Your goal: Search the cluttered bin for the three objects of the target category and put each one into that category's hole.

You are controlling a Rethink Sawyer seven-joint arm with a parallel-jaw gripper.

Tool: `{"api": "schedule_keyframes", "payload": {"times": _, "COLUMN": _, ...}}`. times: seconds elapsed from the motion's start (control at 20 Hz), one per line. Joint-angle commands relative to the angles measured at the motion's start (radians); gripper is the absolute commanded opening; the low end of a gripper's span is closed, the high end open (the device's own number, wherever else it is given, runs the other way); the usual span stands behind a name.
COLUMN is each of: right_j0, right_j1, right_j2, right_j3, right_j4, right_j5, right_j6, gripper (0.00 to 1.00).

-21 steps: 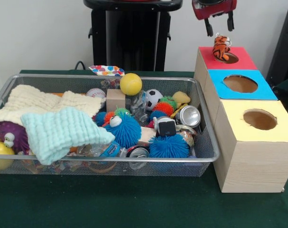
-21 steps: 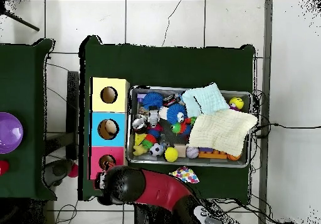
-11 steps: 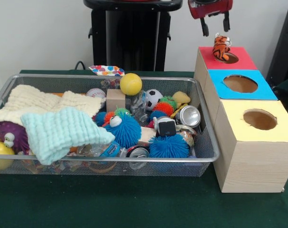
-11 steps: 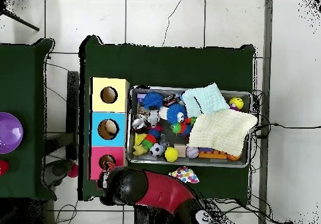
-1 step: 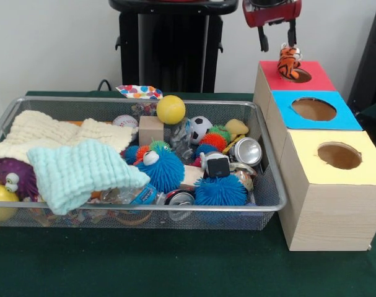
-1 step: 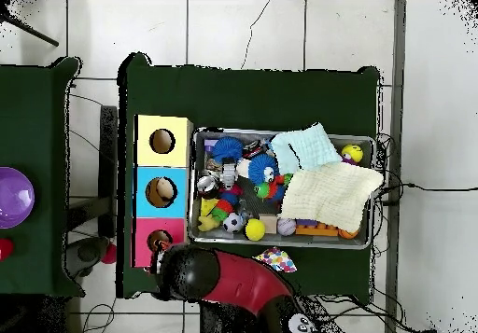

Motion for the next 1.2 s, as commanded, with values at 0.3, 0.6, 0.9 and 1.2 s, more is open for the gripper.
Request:
{"api": "schedule_keyframes", "payload": {"times": 0.3, "right_j0": 0.061, "right_j1": 0.032, "right_j2": -0.155, "right_j3": -0.243, "right_j4": -0.138, "right_j5": -0.036, "right_j6": 0.137, "gripper": 1.00}}
{"api": "schedule_keyframes", "payload": {"times": 0.6, "right_j0": 0.052, "right_j1": 0.035, "right_j2": -0.145, "right_j3": -0.233, "right_j4": -0.147, "right_j5": -0.062, "right_j6": 0.140, "gripper": 1.00}}
{"api": "schedule_keyframes", "payload": {"times": 0.9, "right_j0": 0.033, "right_j1": 0.036, "right_j2": -0.109, "right_j3": -0.186, "right_j4": -0.104, "right_j5": -0.065, "right_j6": 0.152, "gripper": 1.00}}
{"api": "schedule_keyframes", "payload": {"times": 1.2, "right_j0": -0.003, "right_j1": 0.044, "right_j2": -0.050, "right_j3": -0.122, "right_j4": -0.037, "right_j5": -0.070, "right_j6": 0.173, "gripper": 1.00}}
